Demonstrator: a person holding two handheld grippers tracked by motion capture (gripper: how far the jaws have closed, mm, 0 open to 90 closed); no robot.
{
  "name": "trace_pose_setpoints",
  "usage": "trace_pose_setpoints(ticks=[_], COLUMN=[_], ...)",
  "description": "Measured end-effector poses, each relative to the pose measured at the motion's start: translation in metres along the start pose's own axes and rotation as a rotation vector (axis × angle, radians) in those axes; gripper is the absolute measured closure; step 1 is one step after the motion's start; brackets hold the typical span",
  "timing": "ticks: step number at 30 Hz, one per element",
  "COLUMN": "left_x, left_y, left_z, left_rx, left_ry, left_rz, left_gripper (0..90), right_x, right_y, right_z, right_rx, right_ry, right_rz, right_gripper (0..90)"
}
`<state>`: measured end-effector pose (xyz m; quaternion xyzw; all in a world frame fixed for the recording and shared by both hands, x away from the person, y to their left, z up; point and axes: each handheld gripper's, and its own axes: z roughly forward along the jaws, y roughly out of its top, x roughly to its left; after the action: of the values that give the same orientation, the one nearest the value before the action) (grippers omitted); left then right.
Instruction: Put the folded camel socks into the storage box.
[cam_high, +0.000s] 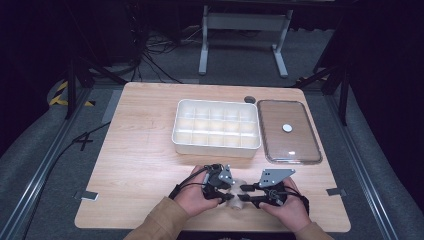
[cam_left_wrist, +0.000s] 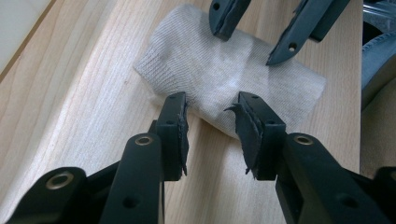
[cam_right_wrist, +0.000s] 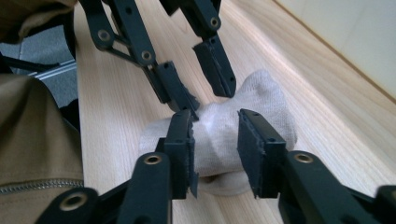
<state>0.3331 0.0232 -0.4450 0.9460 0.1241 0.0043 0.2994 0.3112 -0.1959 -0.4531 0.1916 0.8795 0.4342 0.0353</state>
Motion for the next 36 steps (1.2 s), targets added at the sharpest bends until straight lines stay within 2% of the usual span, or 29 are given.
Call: trace_pose_setpoints(ticks=[13,18,22,24,28,32,36], left_x=[0.000,0.000,0.001,0.001,0.002,-0.001,-0.001], left_y=[0.000,-0.001,-0.002,-0.002,-0.003,-0.004,-0.006], left_z=[0.002,0.004,0.006,0.006,0.007,0.005,-0.001], left_rx=[0.001,0.008,0.004,0.005,0.011,0.007,-0.022], left_ry=[-0.011,-0.015,-0.018,-0.021,-0.019,-0.003,-0.010], left_rz=[-0.010,-0.019,-0.020,-0.027,-0.021,-0.039,-0.042], left_gripper=[63.3,63.6,63.7,63.7,63.8,63.0,59.6], right_x=[-0.009,-0.010,-0.014,-0.014,-0.014,-0.013,-0.012], right_y=[-0.010,-0.010,-0.012,-0.011,-0.011,-0.009,-0.005], right_z=[0.007,0.007,0.009,0.009,0.011,0.011,0.009], right_rx=[0.067,0.075,0.070,0.071,0.079,0.096,0.117], right_ry=[0.021,0.026,0.041,0.045,0.039,0.036,0.025], right_rz=[-0.019,-0.025,-0.004,-0.018,-0.028,-0.028,-0.043], right_gripper=[59.2,58.9,58.7,58.8,58.8,58.7,57.8])
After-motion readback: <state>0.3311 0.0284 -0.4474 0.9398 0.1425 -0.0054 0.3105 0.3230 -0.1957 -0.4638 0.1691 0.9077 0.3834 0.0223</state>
